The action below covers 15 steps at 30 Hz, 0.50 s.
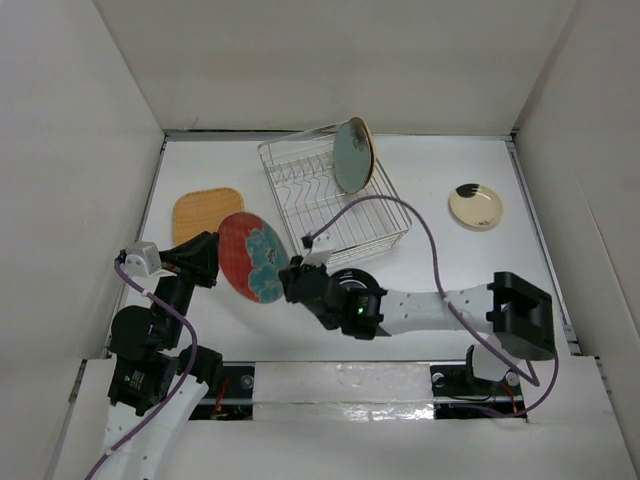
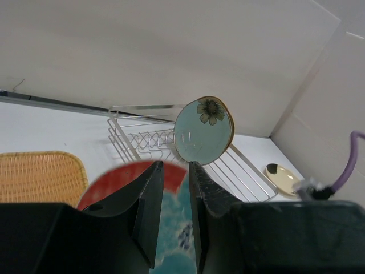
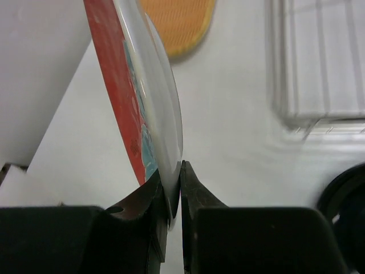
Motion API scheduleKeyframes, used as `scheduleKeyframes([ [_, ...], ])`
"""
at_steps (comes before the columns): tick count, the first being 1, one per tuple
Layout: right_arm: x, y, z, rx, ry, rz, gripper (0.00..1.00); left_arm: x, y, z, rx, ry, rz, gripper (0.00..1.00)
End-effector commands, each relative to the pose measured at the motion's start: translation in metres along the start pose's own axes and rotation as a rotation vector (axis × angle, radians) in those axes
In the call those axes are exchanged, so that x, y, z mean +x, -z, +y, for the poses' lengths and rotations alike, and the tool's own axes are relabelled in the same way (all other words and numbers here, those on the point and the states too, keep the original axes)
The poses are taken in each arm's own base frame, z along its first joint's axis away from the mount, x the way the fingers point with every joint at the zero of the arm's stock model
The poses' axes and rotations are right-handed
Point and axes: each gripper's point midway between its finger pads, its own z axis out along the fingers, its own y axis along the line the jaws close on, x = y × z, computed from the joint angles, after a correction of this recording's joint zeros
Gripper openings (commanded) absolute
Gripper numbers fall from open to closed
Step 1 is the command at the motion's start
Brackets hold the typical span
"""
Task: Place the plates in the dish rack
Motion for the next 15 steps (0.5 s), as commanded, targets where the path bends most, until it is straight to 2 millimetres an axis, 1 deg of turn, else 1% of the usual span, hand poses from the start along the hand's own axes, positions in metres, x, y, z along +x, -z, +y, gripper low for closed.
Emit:
scheduleKeyframes([
  [1, -0.179, 0.015, 0.006, -0.040, -0.192, -0.401, 0.00, -0.023, 0.004, -0.005, 0.011, 0.005, -0.070, 0.21],
  [2, -0.194, 0.013, 0.001, -0.060, -0.162, -0.414, 0.00, -0.022, 0.004, -0.005, 0.010, 0.004, -0.068, 0.21],
  [3, -0.221, 0.006, -0.023, -0.020, -0.153, -0.456, 0.00, -0.020, 0.004, -0.005, 0.010, 0.002, -0.059, 0.21],
  [4, -0.233, 0.002, -0.033, -0.001, -0.136, -0.475, 0.00, -0.018, 0.003, -0.004, 0.009, 0.002, -0.053, 0.21],
  [5, -0.245, -0.002, -0.042, 0.018, -0.083, -0.488, 0.00, -0.017, 0.003, -0.005, 0.011, 0.001, -0.049, 0.21],
  [6, -0.266, -0.004, -0.047, 0.025, -0.066, -0.516, 0.00, -0.014, 0.002, -0.005, 0.012, 0.000, -0.038, 0.21],
  [7, -0.282, -0.013, -0.070, 0.079, -0.034, -0.526, 0.00, -0.011, 0.001, -0.006, 0.020, -0.001, -0.029, 0.21],
  [8, -0.291, -0.018, -0.079, 0.105, 0.020, -0.530, 0.00, -0.010, 0.000, -0.006, 0.022, -0.001, -0.025, 0.21],
  [9, -0.305, -0.025, -0.082, 0.128, 0.046, -0.548, 0.00, -0.008, -0.002, -0.006, 0.022, -0.002, -0.015, 0.21],
  [10, -0.316, -0.031, -0.100, 0.180, 0.074, -0.557, 0.00, -0.005, -0.003, -0.006, 0.023, -0.003, -0.007, 0.22],
  [11, -0.325, -0.035, -0.110, 0.226, 0.124, -0.568, 0.00, -0.004, -0.004, -0.006, 0.023, -0.006, -0.002, 0.22],
  [12, -0.323, -0.048, -0.121, 0.259, 0.153, -0.558, 0.00, -0.002, -0.007, -0.006, 0.023, -0.007, 0.008, 0.22],
  [13, -0.339, -0.051, -0.123, 0.274, 0.166, -0.578, 0.00, -0.001, -0.008, -0.006, 0.021, -0.008, 0.012, 0.22],
  [14, -0.348, -0.056, -0.138, 0.315, 0.192, -0.581, 0.00, 0.000, -0.009, -0.005, 0.019, -0.008, 0.016, 0.22],
  [15, -0.352, -0.063, -0.144, 0.334, 0.205, -0.578, 0.00, 0.003, -0.011, -0.004, 0.015, -0.013, 0.028, 0.22],
])
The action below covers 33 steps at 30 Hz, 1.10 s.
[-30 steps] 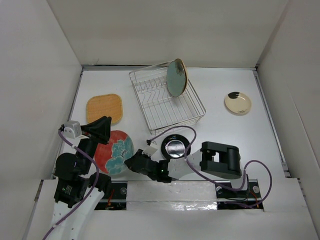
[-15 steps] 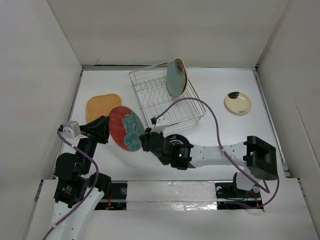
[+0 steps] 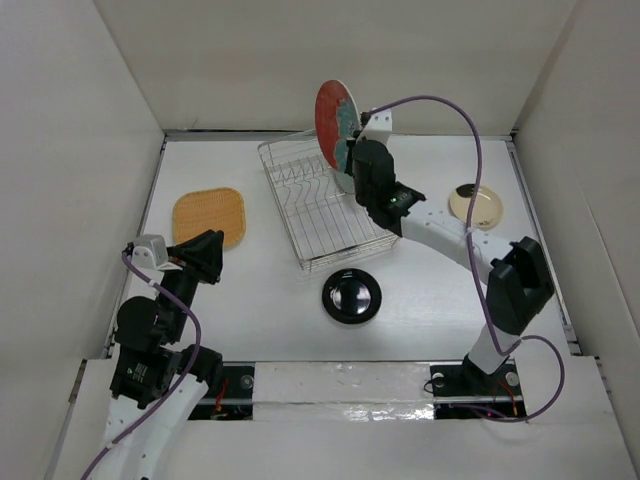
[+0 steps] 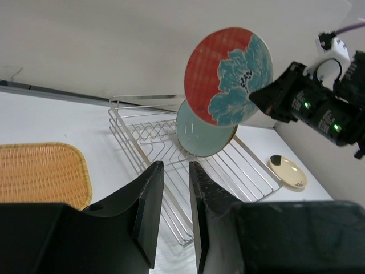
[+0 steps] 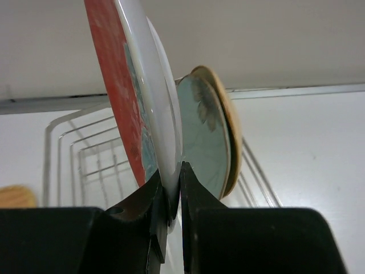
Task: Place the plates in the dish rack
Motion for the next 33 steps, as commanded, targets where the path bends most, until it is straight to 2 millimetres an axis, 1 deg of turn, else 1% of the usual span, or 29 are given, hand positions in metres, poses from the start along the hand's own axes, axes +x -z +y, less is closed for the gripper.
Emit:
scheduleKeyframes([
  [1, -0.088, -0.019, 0.017, -0.041, -0.042, -0.212, 0.00, -0.004, -0.006, -0.005, 0.020, -0.011, -0.004, 0.22],
  [2, -0.088, -0.026, 0.014, -0.032, -0.027, -0.209, 0.00, -0.003, -0.007, -0.005, 0.017, -0.011, 0.000, 0.22],
  [3, -0.087, -0.034, 0.007, -0.014, -0.015, -0.209, 0.00, -0.001, -0.009, -0.004, 0.014, -0.014, 0.008, 0.22],
  [4, -0.078, -0.043, 0.005, -0.007, 0.006, -0.193, 0.00, 0.000, -0.009, -0.004, 0.011, -0.014, 0.012, 0.22],
  [5, -0.080, -0.045, 0.008, -0.010, 0.014, -0.196, 0.00, 0.000, -0.010, -0.004, 0.012, -0.014, 0.013, 0.22],
  [6, -0.079, -0.052, 0.001, 0.008, 0.026, -0.194, 0.00, 0.002, -0.011, -0.003, 0.010, -0.016, 0.020, 0.22],
  [7, -0.076, -0.056, -0.003, 0.019, 0.036, -0.189, 0.00, 0.002, -0.012, -0.003, 0.010, -0.018, 0.023, 0.22],
  [8, -0.070, -0.061, -0.002, 0.020, 0.049, -0.180, 0.00, 0.003, -0.013, -0.003, 0.011, -0.017, 0.025, 0.22],
  [9, -0.067, -0.063, -0.002, 0.025, 0.056, -0.176, 0.00, 0.004, -0.014, -0.004, 0.011, -0.019, 0.030, 0.22],
  [10, -0.065, -0.067, -0.007, 0.036, 0.058, -0.174, 0.00, 0.004, -0.014, -0.004, 0.010, -0.017, 0.031, 0.22],
  [11, -0.059, -0.069, -0.009, 0.049, 0.064, -0.165, 0.00, 0.005, -0.015, -0.003, 0.009, -0.019, 0.034, 0.22],
  [14, -0.055, -0.071, -0.017, 0.088, 0.108, -0.177, 0.00, 0.006, -0.015, -0.003, 0.010, -0.021, 0.038, 0.22],
  [15, -0.052, -0.068, -0.015, 0.090, 0.115, -0.177, 0.00, 0.006, -0.016, -0.003, 0.009, -0.021, 0.039, 0.22],
  [17, -0.058, -0.067, -0.021, 0.122, 0.120, -0.204, 0.00, 0.006, -0.016, -0.003, 0.007, -0.021, 0.040, 0.22],
  [18, -0.064, -0.062, -0.017, 0.115, 0.111, -0.220, 0.00, 0.006, -0.016, -0.003, 0.007, -0.020, 0.040, 0.22],
  [21, -0.080, -0.056, -0.017, 0.107, 0.082, -0.254, 0.00, 0.006, -0.016, -0.003, 0.009, -0.020, 0.041, 0.22],
  [22, -0.092, -0.049, -0.012, 0.096, 0.063, -0.281, 0.00, 0.006, -0.016, -0.003, 0.009, -0.021, 0.041, 0.22],
  [23, -0.099, -0.046, -0.016, 0.115, 0.065, -0.297, 0.00, 0.006, -0.016, -0.003, 0.009, -0.020, 0.041, 0.22],
  [25, -0.115, -0.035, -0.013, 0.121, 0.048, -0.338, 0.00, 0.007, -0.016, -0.003, 0.008, -0.020, 0.042, 0.22],
  [26, -0.122, -0.033, -0.015, 0.131, 0.048, -0.351, 0.00, 0.007, -0.016, -0.003, 0.007, -0.020, 0.040, 0.22],
  [27, -0.125, -0.032, -0.019, 0.155, 0.064, -0.355, 0.00, 0.007, -0.016, -0.003, 0.007, -0.020, 0.040, 0.22],
  [29, -0.130, -0.030, -0.022, 0.169, 0.073, -0.367, 0.00, 0.007, -0.016, -0.003, 0.009, -0.021, 0.041, 0.22],
  [33, -0.126, -0.029, -0.028, 0.196, 0.101, -0.359, 0.00, 0.006, -0.016, -0.003, 0.009, -0.021, 0.039, 0.22],
])
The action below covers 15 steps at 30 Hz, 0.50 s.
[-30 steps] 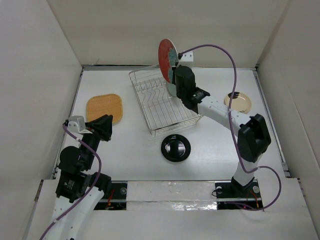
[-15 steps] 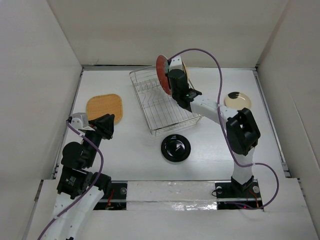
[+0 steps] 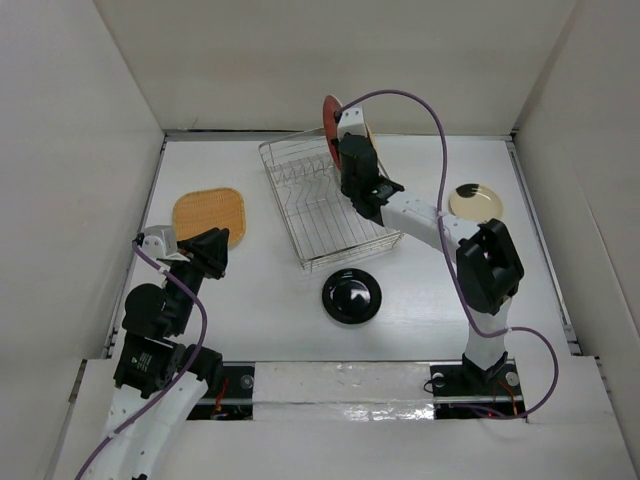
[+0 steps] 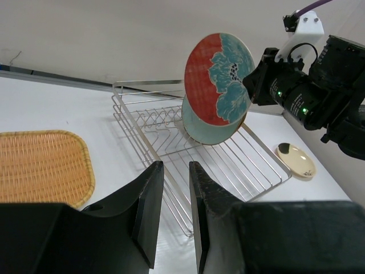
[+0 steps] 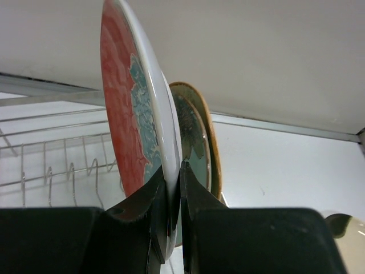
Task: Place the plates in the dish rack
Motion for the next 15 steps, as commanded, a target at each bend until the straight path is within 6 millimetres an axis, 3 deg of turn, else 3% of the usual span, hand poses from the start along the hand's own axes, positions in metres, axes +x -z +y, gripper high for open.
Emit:
scheduleKeyframes([
  [1, -0.131, 0.028, -0.063, 0.147, -0.271, -0.311, 0.00, -0.013, -0.002, -0.008, 0.032, -0.005, -0.040, 0.22],
  [9, -0.122, 0.019, -0.061, 0.163, -0.214, -0.296, 0.00, -0.013, -0.002, -0.008, 0.031, -0.005, -0.037, 0.22],
  [15, -0.092, 0.008, -0.036, 0.089, -0.208, -0.234, 0.00, -0.013, -0.002, -0.008, 0.033, -0.006, -0.040, 0.22],
])
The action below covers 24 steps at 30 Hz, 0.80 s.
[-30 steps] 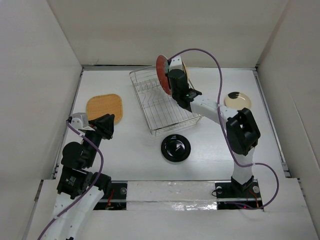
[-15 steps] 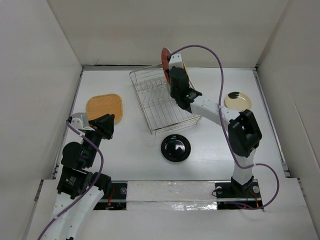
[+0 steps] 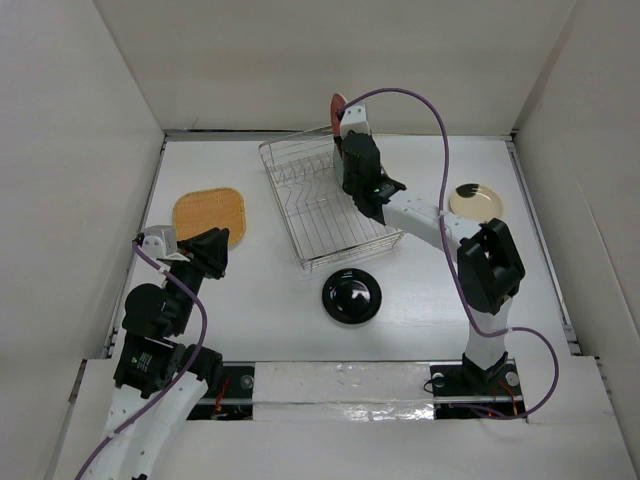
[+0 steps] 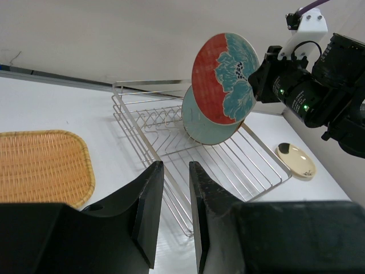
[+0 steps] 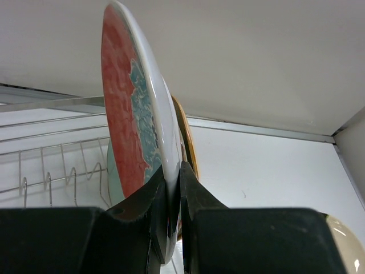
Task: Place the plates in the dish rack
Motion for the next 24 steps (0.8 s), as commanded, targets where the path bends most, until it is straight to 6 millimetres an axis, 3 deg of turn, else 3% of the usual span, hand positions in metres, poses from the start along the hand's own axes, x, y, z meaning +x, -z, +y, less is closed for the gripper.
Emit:
scheduleKeyframes([
  [1, -0.081, 0.009, -0.017, 0.025, -0.250, -0.201, 0.00, -0.013, -0.002, -0.008, 0.033, -0.006, -0.038, 0.22],
  [9, -0.051, 0.007, 0.006, -0.014, -0.242, -0.143, 0.00, -0.014, -0.002, -0.008, 0.033, -0.004, -0.043, 0.22],
  [16, -0.009, 0.002, 0.024, -0.062, -0.260, -0.053, 0.00, -0.015, -0.001, -0.009, 0.037, -0.006, -0.045, 0.22],
  [20, 0.002, 0.005, 0.033, -0.091, -0.308, -0.022, 0.00, -0.015, 0.000, -0.009, 0.036, -0.004, -0.048, 0.22],
  [24, -0.004, 0.009, 0.033, -0.109, -0.351, -0.011, 0.17, -0.015, 0.000, -0.009, 0.040, -0.004, -0.045, 0.22],
])
